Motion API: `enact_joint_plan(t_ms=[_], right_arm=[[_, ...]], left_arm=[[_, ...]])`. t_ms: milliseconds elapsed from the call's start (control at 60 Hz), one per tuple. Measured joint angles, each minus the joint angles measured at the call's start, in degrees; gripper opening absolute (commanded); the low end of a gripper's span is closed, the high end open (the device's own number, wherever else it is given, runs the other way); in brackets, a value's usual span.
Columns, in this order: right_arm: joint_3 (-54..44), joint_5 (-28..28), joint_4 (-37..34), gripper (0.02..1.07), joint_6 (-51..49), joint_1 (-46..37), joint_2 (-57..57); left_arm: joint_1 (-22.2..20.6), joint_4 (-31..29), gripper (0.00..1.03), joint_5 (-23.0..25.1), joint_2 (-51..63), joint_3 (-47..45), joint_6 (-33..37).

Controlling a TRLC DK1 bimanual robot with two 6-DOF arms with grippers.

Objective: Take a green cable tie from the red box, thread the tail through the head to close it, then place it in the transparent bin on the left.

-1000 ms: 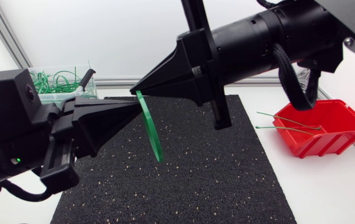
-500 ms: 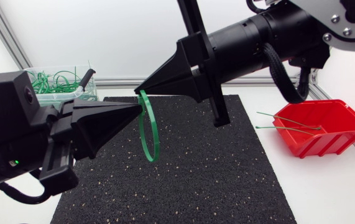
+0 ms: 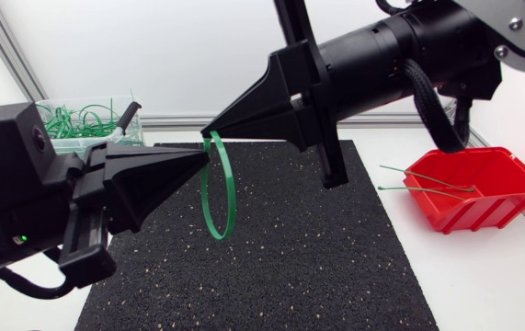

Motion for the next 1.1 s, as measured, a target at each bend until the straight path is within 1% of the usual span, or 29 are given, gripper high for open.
enact_joint_plan(t_ms=[117, 200, 367, 500, 600, 717, 750, 800, 867, 1033, 1100], right_arm=[[0.0, 0.2, 0.0, 0.08, -0.1, 0.5, 0.1], [0.0, 0.2, 0.1, 0.15, -0.4, 0.5, 0.5], [0.0, 0.2, 0.0, 0.16, -1.1, 0.5, 1.1], [0.0, 0.2, -0.2, 0.21, -1.7, 0.5, 1.1], [0.0, 0.2, -0.6, 0.22, -1.7, 0.5, 1.0], [0.0, 0.1, -1.4, 0.35, -2.0, 0.5, 1.0], [0.0, 0.0, -1.7, 0.37, -2.2, 0.5, 1.0], [0.0, -0.3, -2.2, 0.37, -2.9, 0.5, 1.0], [0.0, -0.5, -2.8, 0.41, -3.6, 0.5, 0.9], [-0.3, -0.5, -3.6, 0.42, -4.7, 0.5, -0.1], [-0.3, -0.5, -4.2, 0.45, -5.0, 0.5, -1.0]], left_arm=[[0.0, 0.0, 0.04, 0.0, 0.0, 0.0, 0.3], [0.0, -0.1, 0.04, 0.0, 0.0, 0.0, 0.3], [0.0, -0.2, 0.04, -0.3, 0.2, -0.3, 0.4], [0.0, 0.0, 0.04, -0.3, 0.7, -0.3, 1.0], [0.0, 0.0, 0.04, -0.3, 0.8, -0.3, 1.2], [0.0, 0.2, 0.04, -0.3, 1.2, -0.3, 1.2], [0.0, 0.2, 0.04, -0.3, 1.3, -0.3, 1.2], [0.1, 0.3, 0.04, -0.3, 1.3, -0.3, 1.3], [0.1, 0.4, 0.04, -0.3, 1.5, -0.3, 1.3], [0.1, 1.0, 0.04, -0.3, 1.9, -0.3, 1.4], [0.1, 1.1, 0.04, -0.3, 2.3, -0.3, 1.5]])
